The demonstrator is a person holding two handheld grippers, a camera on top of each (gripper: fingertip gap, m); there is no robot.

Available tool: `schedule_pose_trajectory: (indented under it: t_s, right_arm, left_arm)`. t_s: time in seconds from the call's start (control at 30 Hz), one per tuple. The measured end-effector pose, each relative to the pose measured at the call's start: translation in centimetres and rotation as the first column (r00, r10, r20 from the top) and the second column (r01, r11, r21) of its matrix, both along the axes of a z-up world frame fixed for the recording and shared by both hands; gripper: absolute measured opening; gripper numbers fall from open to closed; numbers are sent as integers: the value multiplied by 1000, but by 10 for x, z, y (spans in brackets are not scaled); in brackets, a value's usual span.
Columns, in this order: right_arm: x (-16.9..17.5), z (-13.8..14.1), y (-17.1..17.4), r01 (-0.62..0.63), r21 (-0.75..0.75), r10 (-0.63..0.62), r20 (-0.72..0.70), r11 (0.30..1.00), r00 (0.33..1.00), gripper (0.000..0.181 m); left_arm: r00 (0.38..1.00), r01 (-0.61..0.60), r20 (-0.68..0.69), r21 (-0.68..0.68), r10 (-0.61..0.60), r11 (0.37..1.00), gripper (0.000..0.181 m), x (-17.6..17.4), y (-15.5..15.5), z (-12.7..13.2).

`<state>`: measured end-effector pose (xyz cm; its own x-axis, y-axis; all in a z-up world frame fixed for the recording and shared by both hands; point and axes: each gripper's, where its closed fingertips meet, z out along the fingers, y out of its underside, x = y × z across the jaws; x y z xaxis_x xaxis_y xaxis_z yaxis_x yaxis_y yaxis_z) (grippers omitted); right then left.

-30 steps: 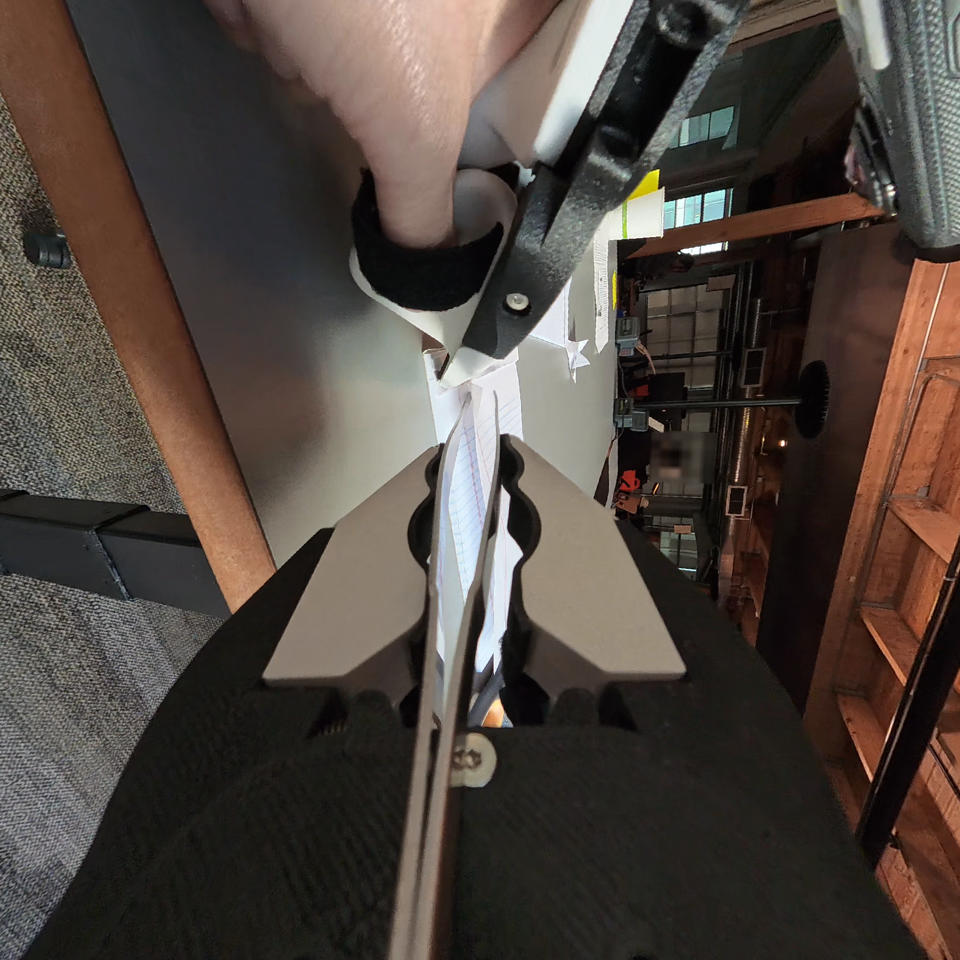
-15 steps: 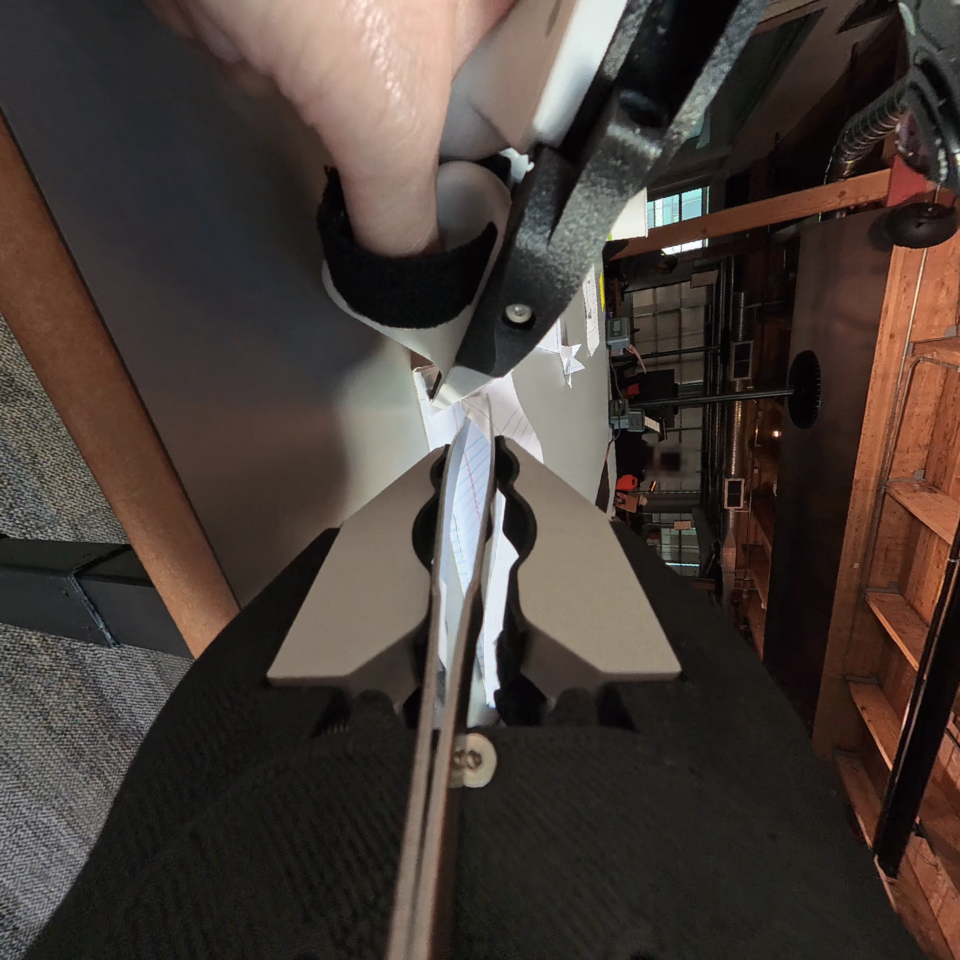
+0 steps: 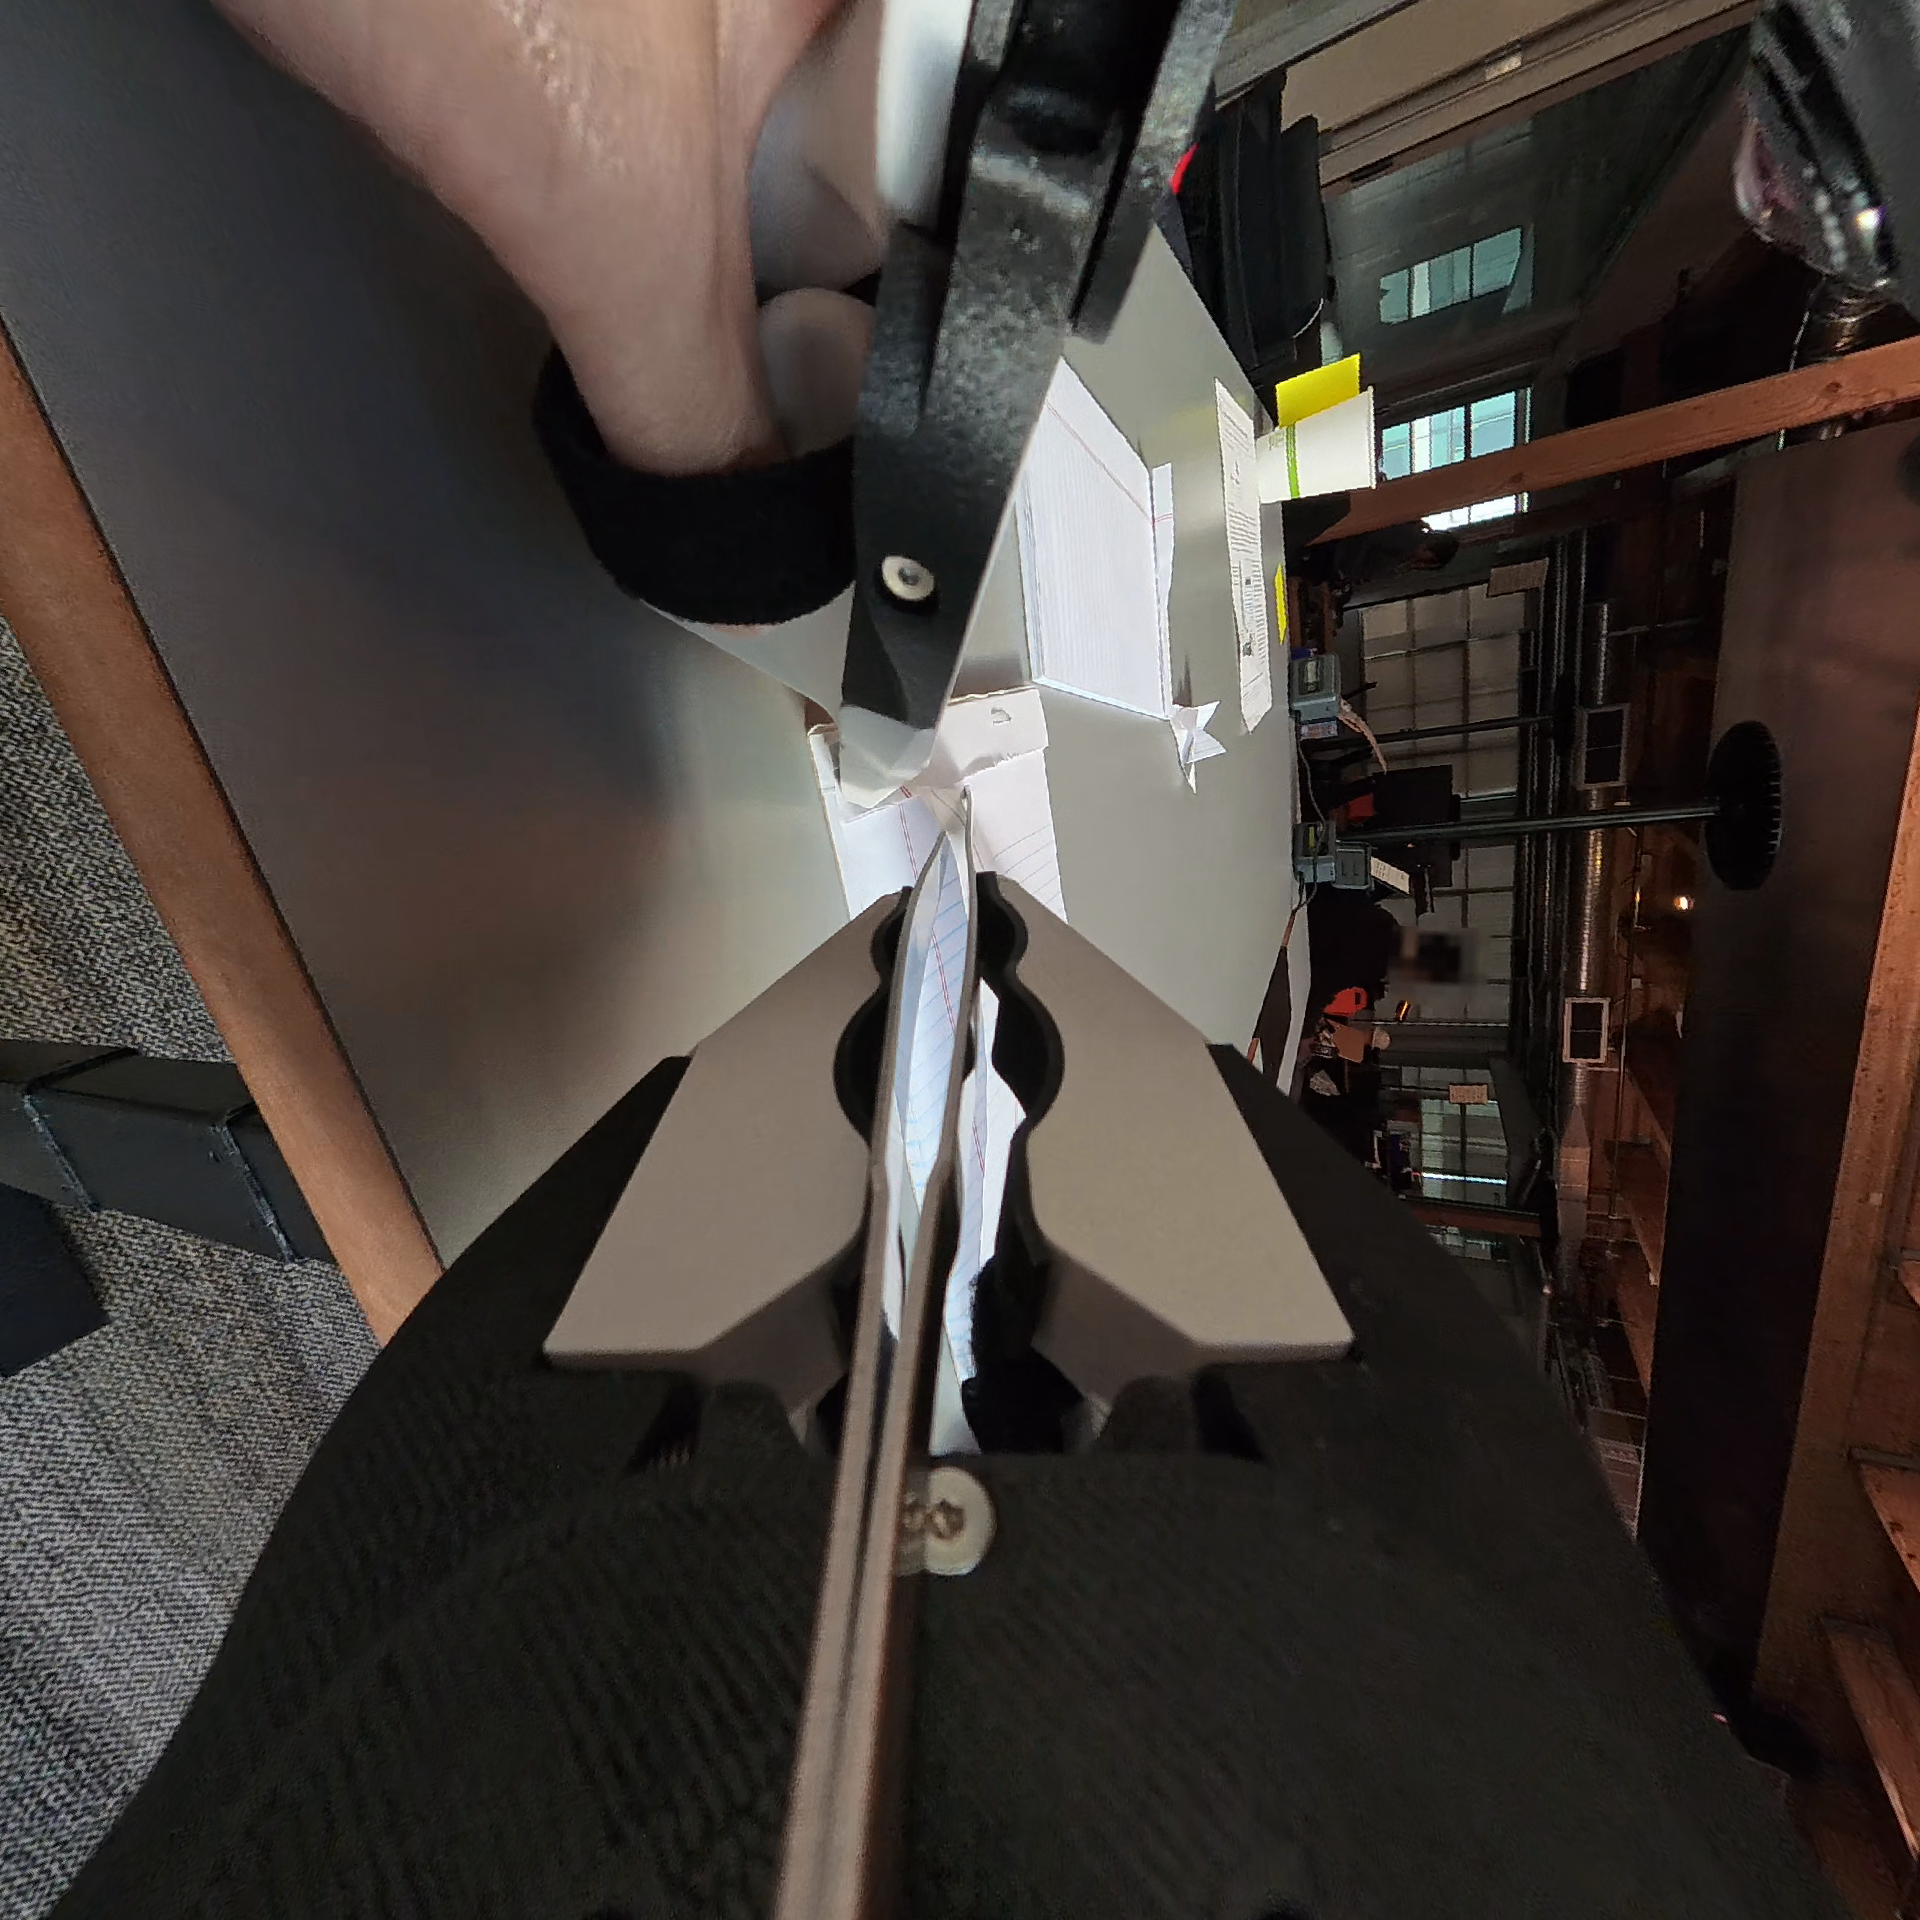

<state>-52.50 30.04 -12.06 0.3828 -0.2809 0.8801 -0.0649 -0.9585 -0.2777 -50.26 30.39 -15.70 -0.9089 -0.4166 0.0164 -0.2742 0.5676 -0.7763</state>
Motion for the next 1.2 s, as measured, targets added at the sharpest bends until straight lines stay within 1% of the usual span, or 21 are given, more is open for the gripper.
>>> schedule_pose_trajectory:
  t_s: [0.23, 0.63, 0.73, 0.8, 0.9, 1.2]
  right_arm:
    - [1, 3, -3, -25, 16, 26, -36, 1000, 999, 9]
    - [2, 11, -13, -47, 99, 60, -125, 994, 990, 8]
    - [3, 14, -16, -35, 161, 61, -155, 986, 986, 6]
    - [4, 14, -17, -23, 189, 54, -164, 982, 985, 11]
    - [7, 14, -18, -25, 118, 39, -112, 993, 993, 19]
    - [16, 6, -12, -2, -17, 2, -24, 1000, 1000, 19]
  left_arm:
    - [1000, 1, -5, -3, -1, 1000, 0, 0, 0, 0]
    - [1000, 6, -3, -1, -6, 1000, 0, -1, 0, 0]
    - [1000, 8, -4, -2, -8, 1000, 0, -1, -1, 0]
    - [1000, 8, -4, -2, -8, 1000, 0, -1, -1, 0]
    - [1000, 11, -1, -1, -11, 1000, 0, -1, -1, 0]
    - [1000, 14, 7, 3, -14, 1000, 0, -1, -1, 0]
